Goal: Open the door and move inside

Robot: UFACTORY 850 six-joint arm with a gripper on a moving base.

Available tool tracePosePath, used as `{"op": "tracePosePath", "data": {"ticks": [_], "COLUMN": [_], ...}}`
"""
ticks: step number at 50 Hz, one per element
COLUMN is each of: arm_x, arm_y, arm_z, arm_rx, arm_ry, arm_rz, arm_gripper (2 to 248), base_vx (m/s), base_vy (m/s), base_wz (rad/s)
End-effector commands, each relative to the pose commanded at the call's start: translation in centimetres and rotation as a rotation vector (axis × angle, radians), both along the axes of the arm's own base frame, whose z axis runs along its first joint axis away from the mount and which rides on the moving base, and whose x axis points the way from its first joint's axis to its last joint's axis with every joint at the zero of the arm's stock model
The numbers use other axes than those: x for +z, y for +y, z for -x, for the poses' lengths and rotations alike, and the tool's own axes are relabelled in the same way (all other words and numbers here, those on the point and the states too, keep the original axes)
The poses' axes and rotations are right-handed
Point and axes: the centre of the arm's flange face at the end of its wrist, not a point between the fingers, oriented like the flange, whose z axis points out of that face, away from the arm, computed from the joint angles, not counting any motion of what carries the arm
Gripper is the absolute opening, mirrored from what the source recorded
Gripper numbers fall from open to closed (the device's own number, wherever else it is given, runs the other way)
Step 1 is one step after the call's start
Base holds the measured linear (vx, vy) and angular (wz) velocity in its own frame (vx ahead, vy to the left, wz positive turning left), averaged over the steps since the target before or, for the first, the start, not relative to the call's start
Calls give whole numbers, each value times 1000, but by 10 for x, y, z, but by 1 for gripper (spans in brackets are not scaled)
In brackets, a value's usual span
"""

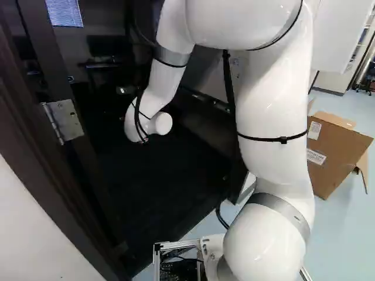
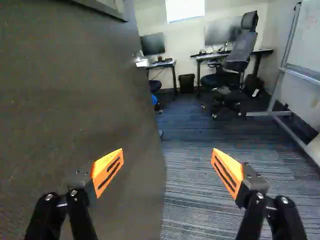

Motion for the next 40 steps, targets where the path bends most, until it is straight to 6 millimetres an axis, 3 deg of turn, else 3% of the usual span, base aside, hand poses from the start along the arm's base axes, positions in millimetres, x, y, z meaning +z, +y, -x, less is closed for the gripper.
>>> {"op": "tracePosePath", "data": {"ticks": [19, 40], "arm_x": [5, 6], "arm_y": [-56, -141], "arm_z": [6, 29], "arm_rx": [-97, -252], "arm_ry": [2, 11], "arm_rz": [27, 72], "arm_gripper": [247, 247], "base_vx": [0, 0], "base_vy": [0, 0], "base_wz": [0, 0]}}
